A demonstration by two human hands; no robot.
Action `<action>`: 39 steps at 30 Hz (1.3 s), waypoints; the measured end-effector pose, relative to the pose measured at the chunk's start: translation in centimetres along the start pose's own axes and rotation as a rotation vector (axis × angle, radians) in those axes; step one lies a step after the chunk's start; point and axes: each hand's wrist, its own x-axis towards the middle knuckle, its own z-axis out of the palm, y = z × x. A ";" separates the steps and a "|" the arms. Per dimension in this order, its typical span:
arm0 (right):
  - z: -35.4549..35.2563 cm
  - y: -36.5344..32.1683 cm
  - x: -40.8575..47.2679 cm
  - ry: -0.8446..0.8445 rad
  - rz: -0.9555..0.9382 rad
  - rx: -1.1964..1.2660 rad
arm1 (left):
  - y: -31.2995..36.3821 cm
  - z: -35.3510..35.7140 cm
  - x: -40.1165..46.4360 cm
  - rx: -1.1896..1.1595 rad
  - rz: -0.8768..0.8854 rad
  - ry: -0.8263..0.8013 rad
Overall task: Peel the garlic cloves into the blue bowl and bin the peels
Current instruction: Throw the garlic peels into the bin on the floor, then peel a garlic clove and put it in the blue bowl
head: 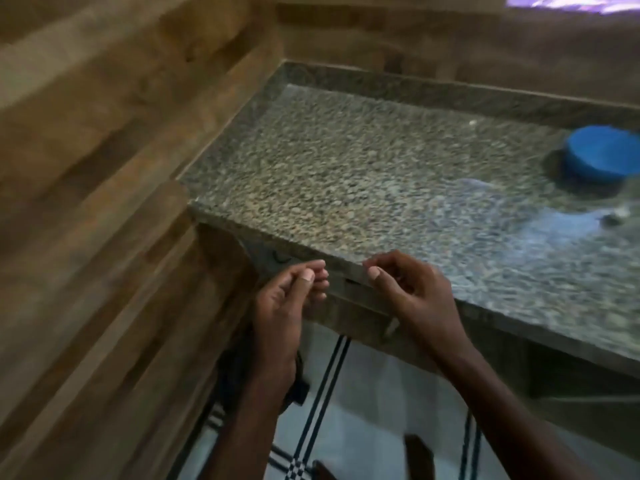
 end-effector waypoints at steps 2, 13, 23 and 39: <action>-4.7 1.0 -0.7 0.045 0.010 0.000 | 0.3 4.4 -0.7 -0.001 0.008 -0.063; -30.2 12.0 -2.0 0.224 0.178 0.027 | -3.9 32.3 -5.2 -0.057 -0.138 -0.283; -42.9 22.2 2.1 0.240 0.248 -0.166 | -12.6 49.5 -2.1 0.095 -0.285 -0.318; -46.6 34.5 13.1 0.192 0.388 -0.733 | -23.6 53.0 7.2 1.455 0.428 -0.418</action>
